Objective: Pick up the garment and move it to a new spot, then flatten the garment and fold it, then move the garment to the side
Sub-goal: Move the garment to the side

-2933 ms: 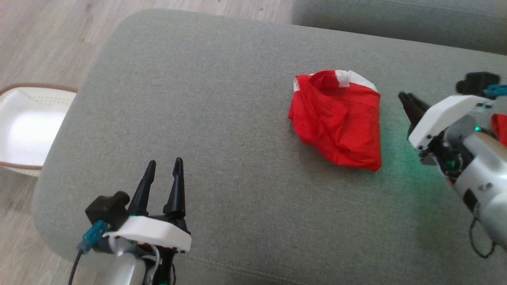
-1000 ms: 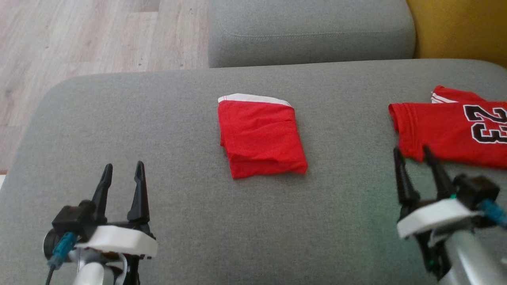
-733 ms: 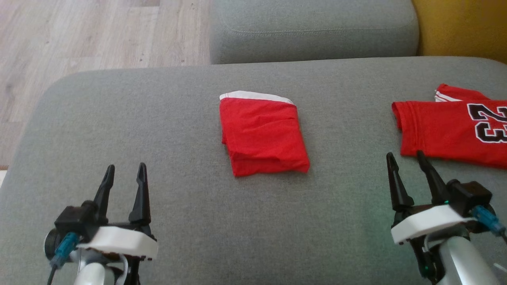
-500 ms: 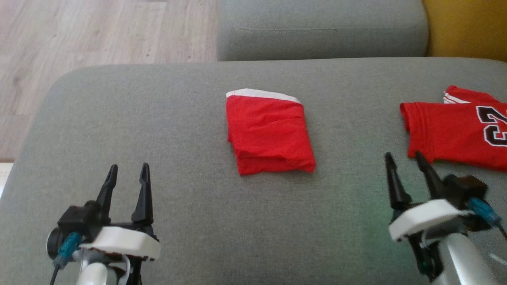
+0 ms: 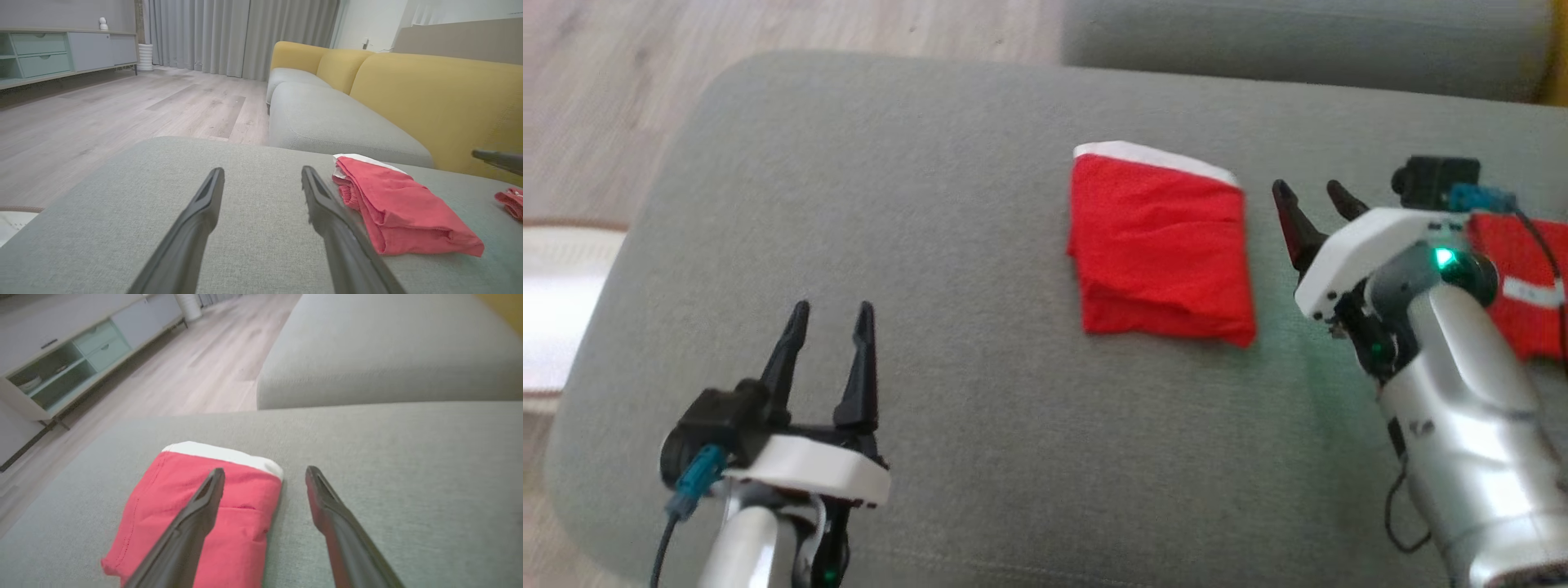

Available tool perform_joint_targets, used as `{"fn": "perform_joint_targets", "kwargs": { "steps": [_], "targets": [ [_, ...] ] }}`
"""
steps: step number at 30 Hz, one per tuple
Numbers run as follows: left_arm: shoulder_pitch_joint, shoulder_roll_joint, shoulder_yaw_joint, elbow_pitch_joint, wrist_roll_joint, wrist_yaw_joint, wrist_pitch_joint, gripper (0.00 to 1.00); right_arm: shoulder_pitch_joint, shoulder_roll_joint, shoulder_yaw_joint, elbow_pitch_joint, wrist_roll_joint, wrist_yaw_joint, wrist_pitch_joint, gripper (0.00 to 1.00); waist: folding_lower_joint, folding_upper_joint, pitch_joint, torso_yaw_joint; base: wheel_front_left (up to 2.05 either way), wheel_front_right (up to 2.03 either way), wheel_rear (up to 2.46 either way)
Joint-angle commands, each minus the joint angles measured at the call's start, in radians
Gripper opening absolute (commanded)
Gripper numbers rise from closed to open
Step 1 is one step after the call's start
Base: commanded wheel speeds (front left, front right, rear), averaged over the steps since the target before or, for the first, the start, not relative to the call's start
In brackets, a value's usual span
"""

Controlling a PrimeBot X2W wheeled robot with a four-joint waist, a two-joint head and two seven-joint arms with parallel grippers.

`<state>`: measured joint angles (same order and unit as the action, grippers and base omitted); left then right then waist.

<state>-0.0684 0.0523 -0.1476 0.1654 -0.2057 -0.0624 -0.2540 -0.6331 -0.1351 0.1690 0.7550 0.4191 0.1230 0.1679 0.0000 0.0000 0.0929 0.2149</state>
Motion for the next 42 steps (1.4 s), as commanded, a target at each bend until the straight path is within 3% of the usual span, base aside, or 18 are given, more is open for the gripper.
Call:
{"fn": "perform_joint_targets", "kwargs": {
  "steps": [1, 8, 15, 16, 17, 18, 19, 27, 36, 37, 42],
  "targets": [
    [-0.051, 0.000, 0.026, -0.031, -0.006, -0.004, -0.008, 1.00, -0.048, 0.008, 0.022, -0.017, 0.002, 0.008, 0.006, 1.00, 0.0000, 0.0000, 0.037, 0.042, 0.00, 0.00, 0.00],
    [-0.078, -0.002, -0.002, -0.029, -0.029, 0.009, -0.008, 1.00, -0.183, -0.010, 0.003, 0.259, 0.058, 0.008, 0.166, 1.00, 0.0000, 0.0000, 0.094, 0.120, 0.00, 0.00, 0.00],
    [-0.076, -0.002, -0.014, -0.028, -0.046, 0.026, -0.008, 1.00, -0.216, 0.006, -0.009, 0.446, 0.096, 0.008, 0.324, 1.00, 0.0000, 0.0000, 0.102, 0.139, 0.00, 0.00, 0.00],
    [-0.075, -0.002, -0.014, -0.027, -0.047, 0.028, -0.008, 1.00, -0.216, 0.011, -0.010, 0.452, 0.104, 0.008, 0.331, 0.91, 0.0000, 0.0000, 0.100, 0.137, 0.00, 0.00, 0.00],
    [-0.074, -0.002, -0.013, -0.027, -0.047, 0.029, -0.008, 1.00, -0.215, 0.014, -0.007, 0.456, 0.108, 0.008, 0.333, 0.64, 0.0000, 0.0000, 0.097, 0.135, 0.00, 0.00, 0.00],
    [-0.074, -0.002, -0.013, -0.026, -0.047, 0.030, -0.008, 1.00, -0.214, 0.017, 0.000, 0.454, 0.109, 0.008, 0.327, 0.20, 0.0000, 0.0000, 0.094, 0.131, 0.00, 0.00, 0.00],
    [-0.075, -0.002, -0.013, -0.025, -0.047, 0.030, -0.008, 1.00, -0.213, 0.019, 0.004, 0.450, 0.113, 0.008, 0.317, 0.00, 0.0000, 0.0000, 0.092, 0.127, 0.00, 0.00, 0.00],
    [-0.071, -0.002, -0.001, -0.024, -0.027, 0.019, -0.008, 1.00, -0.222, 0.026, 0.046, 0.385, 0.141, 0.008, 0.146, 0.00, 0.0000, 0.0000, 0.048, 0.038, 0.00, 0.00, 0.00],
    [-0.068, 0.013, -0.037, -0.006, 0.016, -0.029, -0.008, 1.00, -0.231, 0.009, 0.171, 0.326, 0.186, 0.008, 0.146, 0.00, 0.0000, 0.0000, -0.016, -0.222, 0.00, 0.00, 0.00],
    [-0.068, 0.013, -0.037, -0.006, 0.016, -0.029, -0.008, 1.00, -0.231, 0.009, 0.171, 0.326, 0.186, 0.008, 0.146, 0.00, 0.0000, 0.0000, -0.016, -0.222, 0.00, 0.00, 0.00],
    [-0.078, 0.012, -0.074, 0.015, 0.020, -0.041, -0.008, 1.00, -0.221, -0.002, 0.222, 0.288, 0.233, 0.008, 0.146, 0.00, 0.0000, 0.0000, -0.024, -0.347, 0.00, 0.00, 0.00]
  ]
}}
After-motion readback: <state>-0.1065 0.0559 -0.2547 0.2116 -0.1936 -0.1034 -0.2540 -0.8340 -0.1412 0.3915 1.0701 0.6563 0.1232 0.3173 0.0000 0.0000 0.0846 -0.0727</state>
